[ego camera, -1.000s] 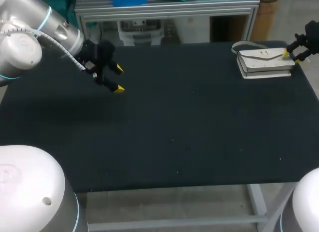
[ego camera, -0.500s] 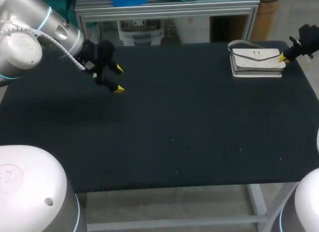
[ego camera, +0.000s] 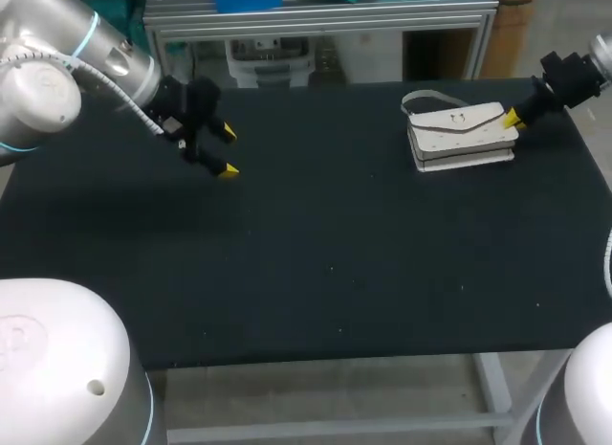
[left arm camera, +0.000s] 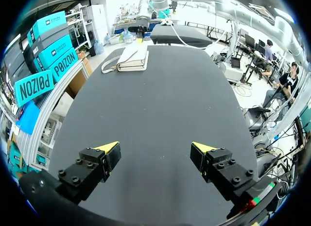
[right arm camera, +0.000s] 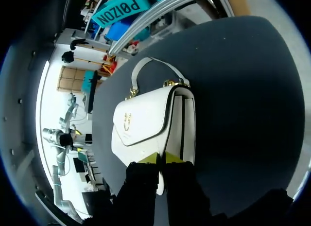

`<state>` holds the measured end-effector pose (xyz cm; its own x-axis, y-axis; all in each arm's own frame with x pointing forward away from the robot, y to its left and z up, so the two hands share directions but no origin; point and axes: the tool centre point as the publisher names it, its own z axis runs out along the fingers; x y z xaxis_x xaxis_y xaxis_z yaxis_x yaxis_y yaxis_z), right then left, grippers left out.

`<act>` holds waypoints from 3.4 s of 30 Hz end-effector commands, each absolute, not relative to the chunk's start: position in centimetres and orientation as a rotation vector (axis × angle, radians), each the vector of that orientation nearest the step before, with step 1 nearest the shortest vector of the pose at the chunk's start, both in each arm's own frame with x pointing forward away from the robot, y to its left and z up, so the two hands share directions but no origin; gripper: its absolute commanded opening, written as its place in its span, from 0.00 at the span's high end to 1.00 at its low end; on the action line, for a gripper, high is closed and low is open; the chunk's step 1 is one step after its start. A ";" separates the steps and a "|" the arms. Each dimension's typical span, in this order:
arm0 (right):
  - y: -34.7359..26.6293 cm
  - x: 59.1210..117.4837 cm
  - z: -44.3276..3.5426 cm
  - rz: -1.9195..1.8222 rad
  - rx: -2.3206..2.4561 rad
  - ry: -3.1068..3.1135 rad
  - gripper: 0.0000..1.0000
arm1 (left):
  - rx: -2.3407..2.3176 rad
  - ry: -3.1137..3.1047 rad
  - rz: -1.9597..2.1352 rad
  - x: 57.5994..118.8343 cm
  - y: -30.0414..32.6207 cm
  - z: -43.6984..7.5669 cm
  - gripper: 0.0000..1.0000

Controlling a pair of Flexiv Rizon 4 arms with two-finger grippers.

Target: Pick up the bag, open it, inspect its contents, close it, and place it on the opposite side

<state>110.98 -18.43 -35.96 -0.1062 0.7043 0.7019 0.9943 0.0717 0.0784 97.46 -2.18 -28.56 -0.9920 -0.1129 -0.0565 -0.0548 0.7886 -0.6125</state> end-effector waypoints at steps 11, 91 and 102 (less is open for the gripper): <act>-16.0 106.6 -35.5 -0.827 -1.771 -1.828 1.00 | -0.135 2.882 -0.988 97.5 -2.2 -28.7 0.00; 6.3 91.9 -32.6 -0.801 -1.498 -2.260 0.00 | -0.135 2.882 -0.988 97.5 -2.2 -28.7 0.00; 5.9 89.5 -30.1 -0.531 -1.135 -2.984 0.00 | -0.135 2.882 -0.988 97.5 -2.2 -28.7 0.00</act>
